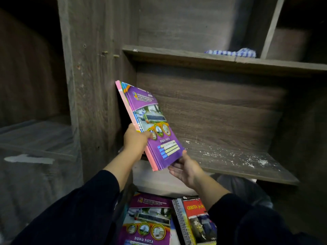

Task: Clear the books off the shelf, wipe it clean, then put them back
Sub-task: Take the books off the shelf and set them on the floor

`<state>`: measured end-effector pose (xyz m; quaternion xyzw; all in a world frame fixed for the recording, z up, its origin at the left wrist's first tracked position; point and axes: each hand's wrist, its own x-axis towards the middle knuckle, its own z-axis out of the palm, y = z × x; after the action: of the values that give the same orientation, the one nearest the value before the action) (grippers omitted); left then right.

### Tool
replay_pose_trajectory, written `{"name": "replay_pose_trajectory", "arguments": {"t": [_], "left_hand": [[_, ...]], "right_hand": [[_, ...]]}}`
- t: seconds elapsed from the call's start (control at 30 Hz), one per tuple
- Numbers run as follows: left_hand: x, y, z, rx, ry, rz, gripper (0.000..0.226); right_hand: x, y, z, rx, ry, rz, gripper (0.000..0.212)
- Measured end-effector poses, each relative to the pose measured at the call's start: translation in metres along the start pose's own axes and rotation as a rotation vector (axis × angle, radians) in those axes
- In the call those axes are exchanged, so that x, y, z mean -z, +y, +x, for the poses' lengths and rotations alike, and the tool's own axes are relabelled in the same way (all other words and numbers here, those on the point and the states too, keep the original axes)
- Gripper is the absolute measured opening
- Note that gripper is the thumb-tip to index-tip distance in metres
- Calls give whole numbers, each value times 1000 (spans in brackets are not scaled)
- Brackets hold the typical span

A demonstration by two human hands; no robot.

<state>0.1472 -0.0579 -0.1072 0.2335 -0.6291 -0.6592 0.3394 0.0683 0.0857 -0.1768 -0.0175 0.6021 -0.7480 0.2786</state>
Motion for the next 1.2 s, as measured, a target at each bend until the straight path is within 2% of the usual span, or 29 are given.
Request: {"name": "replay_pose_trajectory", "arguments": {"t": [0.17,0.37,0.47,0.63,0.9,1.1,1.2], "left_hand": [[12,16,-44,182,-133,-187,44],[28,11,-96,438,-241,-169,24],[34,1,-113,508,-256,-142,28],[46,-1,-147,564,-245,-86,28],[63,-1,-180,622,-230,-67,5],[66,-11,-177,649,-211,-48,19],[64,-19,-168,678,-216,-26,17]], "right_hand": [[40,-17,-31,15,111,158,26],[81,-17,-68,-55,164,15,17],[92,-7,-72,-119,147,-161,28],[96,9,-92,-190,97,-284,34],[95,26,-113,-231,111,-429,38],[95,29,-117,-238,113,-488,34],[98,34,-111,-228,146,-479,34]]}}
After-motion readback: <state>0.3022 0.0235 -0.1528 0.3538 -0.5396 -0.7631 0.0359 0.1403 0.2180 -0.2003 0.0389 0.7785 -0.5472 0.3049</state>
